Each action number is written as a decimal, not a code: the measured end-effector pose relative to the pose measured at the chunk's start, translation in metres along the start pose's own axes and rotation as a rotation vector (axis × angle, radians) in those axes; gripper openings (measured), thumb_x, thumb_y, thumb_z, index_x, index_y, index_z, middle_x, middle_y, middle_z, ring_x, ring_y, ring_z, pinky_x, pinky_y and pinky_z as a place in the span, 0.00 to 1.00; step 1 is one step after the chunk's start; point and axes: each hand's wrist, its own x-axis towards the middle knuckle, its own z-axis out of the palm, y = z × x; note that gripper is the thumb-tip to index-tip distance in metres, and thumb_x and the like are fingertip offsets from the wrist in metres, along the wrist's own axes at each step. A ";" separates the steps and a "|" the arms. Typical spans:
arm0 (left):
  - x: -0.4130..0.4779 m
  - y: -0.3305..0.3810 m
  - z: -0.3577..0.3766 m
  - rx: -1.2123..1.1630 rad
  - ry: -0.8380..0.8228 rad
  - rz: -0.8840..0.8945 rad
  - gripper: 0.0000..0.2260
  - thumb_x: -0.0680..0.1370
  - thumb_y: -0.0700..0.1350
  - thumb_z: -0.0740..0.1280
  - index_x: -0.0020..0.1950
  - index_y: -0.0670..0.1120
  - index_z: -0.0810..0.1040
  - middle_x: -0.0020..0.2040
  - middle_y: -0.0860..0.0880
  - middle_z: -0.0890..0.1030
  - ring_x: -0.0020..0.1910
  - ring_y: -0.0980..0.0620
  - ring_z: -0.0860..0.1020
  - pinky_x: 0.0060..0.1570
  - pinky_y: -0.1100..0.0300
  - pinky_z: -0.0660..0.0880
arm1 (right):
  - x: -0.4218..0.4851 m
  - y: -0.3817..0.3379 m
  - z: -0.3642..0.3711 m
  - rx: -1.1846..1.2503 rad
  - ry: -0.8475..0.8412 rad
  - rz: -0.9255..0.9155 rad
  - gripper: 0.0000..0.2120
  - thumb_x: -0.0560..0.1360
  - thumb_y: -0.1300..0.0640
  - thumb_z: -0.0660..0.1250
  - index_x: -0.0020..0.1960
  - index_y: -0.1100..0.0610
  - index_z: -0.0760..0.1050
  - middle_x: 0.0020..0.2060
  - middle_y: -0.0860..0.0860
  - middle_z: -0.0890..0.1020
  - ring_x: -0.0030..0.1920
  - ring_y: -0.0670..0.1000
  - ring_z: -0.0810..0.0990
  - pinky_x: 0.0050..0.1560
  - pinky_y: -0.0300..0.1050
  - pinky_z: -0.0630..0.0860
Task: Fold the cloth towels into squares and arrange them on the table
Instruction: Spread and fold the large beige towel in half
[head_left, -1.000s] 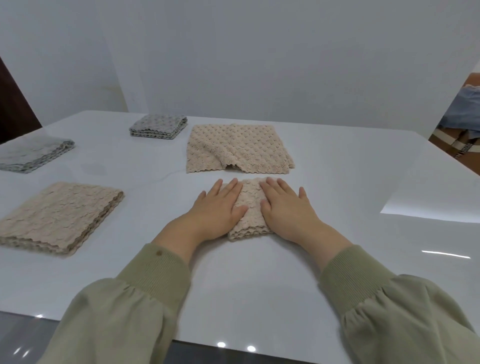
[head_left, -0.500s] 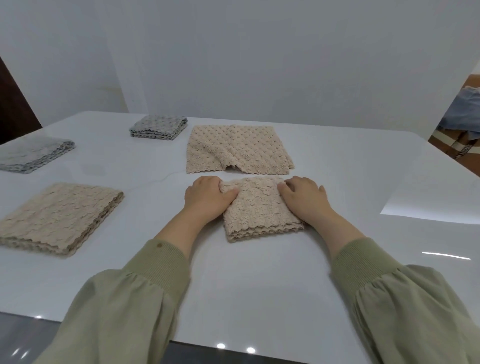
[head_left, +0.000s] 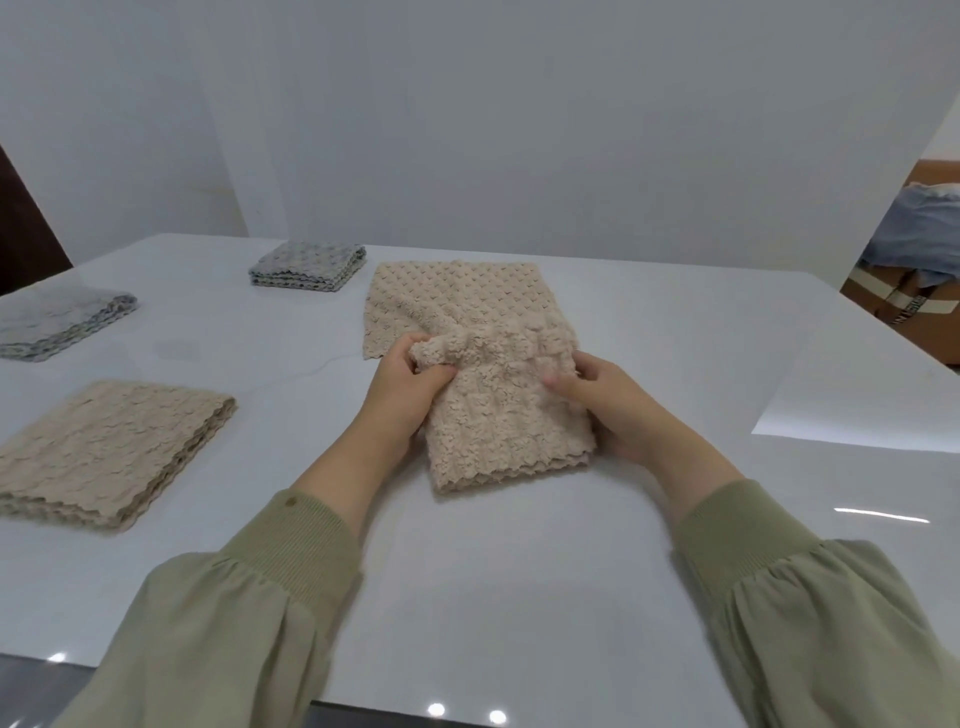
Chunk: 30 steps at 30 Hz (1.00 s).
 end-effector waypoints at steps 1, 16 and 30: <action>0.001 0.000 0.000 -0.004 0.030 0.004 0.13 0.76 0.34 0.65 0.55 0.50 0.74 0.48 0.47 0.80 0.45 0.50 0.80 0.50 0.53 0.77 | 0.001 0.002 0.004 0.031 -0.023 0.002 0.19 0.68 0.59 0.74 0.55 0.61 0.72 0.43 0.59 0.81 0.38 0.54 0.83 0.36 0.47 0.80; 0.041 -0.010 0.083 0.056 -0.016 0.102 0.28 0.74 0.33 0.66 0.68 0.56 0.66 0.59 0.51 0.73 0.39 0.57 0.74 0.32 0.69 0.74 | 0.044 0.006 -0.051 0.132 0.725 -0.152 0.12 0.69 0.64 0.69 0.53 0.59 0.77 0.43 0.57 0.84 0.46 0.59 0.83 0.49 0.53 0.80; 0.177 -0.014 0.180 0.318 0.136 0.077 0.19 0.72 0.31 0.59 0.41 0.56 0.78 0.56 0.47 0.78 0.55 0.40 0.78 0.49 0.51 0.76 | 0.127 -0.008 -0.150 -0.194 0.769 -0.232 0.24 0.75 0.66 0.60 0.70 0.56 0.65 0.41 0.52 0.77 0.37 0.45 0.74 0.34 0.26 0.69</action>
